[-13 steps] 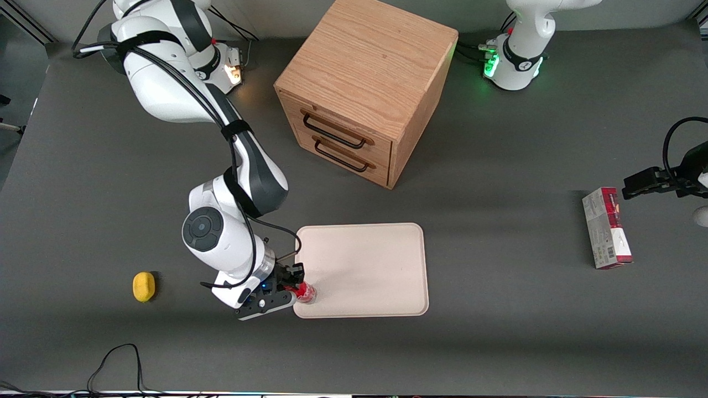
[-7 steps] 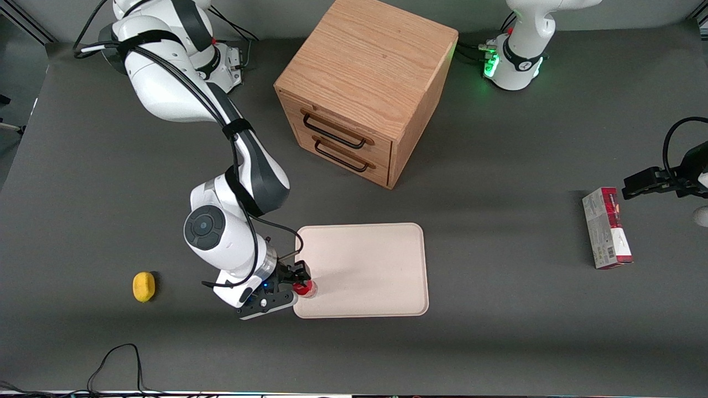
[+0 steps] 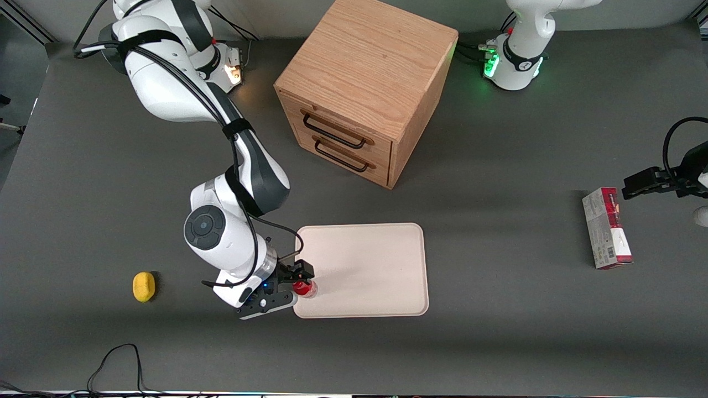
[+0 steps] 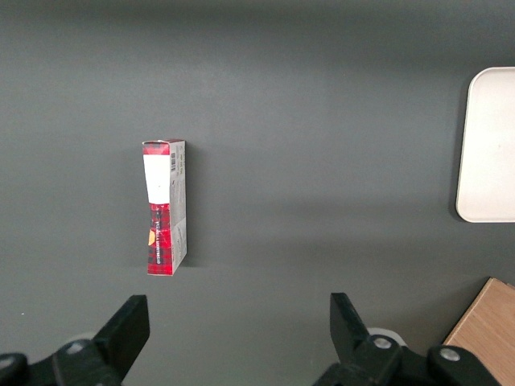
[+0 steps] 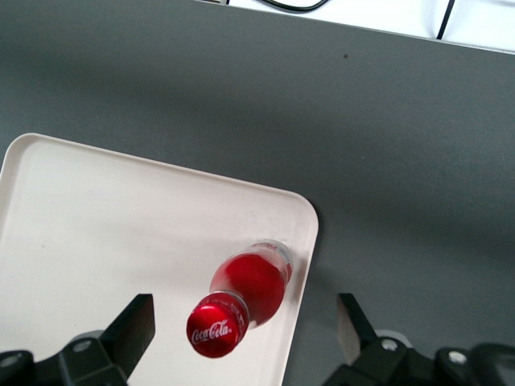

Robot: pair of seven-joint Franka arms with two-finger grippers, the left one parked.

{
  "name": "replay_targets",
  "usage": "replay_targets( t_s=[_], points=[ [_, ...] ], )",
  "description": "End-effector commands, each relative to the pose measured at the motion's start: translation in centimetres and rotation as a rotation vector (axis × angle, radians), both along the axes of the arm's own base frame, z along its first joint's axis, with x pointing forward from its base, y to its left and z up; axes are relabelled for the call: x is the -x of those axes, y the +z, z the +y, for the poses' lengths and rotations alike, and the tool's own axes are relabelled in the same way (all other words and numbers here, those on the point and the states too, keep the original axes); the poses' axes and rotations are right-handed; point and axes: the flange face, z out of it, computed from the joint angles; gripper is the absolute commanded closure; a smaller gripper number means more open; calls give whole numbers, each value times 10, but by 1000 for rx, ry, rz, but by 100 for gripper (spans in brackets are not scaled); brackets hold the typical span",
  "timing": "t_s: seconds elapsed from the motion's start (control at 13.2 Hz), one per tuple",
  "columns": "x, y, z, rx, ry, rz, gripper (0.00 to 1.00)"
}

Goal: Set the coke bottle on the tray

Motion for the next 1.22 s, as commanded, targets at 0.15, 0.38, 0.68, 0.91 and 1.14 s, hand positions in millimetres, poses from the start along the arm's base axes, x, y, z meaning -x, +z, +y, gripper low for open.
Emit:
replay_targets(
  t_s=[0.15, 0.38, 0.68, 0.91, 1.14],
  points=[
    [11, 47, 2, 5, -30, 28, 0],
    [42, 110, -28, 55, -35, 145, 0],
    [100, 147, -127, 106, -132, 210, 0],
    [153, 176, -195, 93, -130, 222, 0],
    [178, 194, -242, 98, -182, 338, 0]
  ],
)
